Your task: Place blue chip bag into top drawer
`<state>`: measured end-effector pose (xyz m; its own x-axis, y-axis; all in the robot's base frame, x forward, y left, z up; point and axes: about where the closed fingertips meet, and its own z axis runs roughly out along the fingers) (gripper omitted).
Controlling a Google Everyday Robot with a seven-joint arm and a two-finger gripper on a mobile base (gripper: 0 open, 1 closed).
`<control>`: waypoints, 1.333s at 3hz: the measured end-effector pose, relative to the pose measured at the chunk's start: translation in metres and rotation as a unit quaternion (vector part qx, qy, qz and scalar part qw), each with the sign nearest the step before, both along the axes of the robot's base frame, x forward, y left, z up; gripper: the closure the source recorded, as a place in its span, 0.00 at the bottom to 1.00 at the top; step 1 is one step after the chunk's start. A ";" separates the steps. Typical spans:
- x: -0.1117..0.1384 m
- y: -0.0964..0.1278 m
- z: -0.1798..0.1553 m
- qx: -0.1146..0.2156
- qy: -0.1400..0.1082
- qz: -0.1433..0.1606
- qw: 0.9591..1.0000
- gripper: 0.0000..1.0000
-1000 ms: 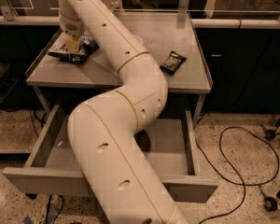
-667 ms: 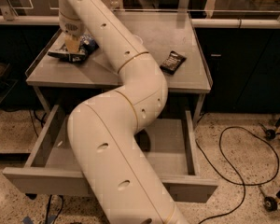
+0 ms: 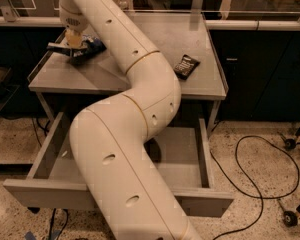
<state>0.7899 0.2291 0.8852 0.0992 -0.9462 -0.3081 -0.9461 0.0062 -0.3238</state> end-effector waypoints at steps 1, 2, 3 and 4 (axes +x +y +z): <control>-0.004 -0.005 0.033 -0.001 -0.024 -0.014 1.000 1.00; -0.010 -0.010 0.062 0.002 -0.046 -0.019 0.999 1.00; -0.009 -0.009 0.067 0.007 -0.053 -0.018 0.998 1.00; -0.007 -0.007 0.068 0.009 -0.057 -0.017 0.998 1.00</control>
Offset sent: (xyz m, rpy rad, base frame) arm -0.0832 -0.0394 0.0923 0.0112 -0.1722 -0.0399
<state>0.7830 0.2226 0.9529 0.1030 -0.9441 -0.3130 -0.9020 0.0440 -0.4295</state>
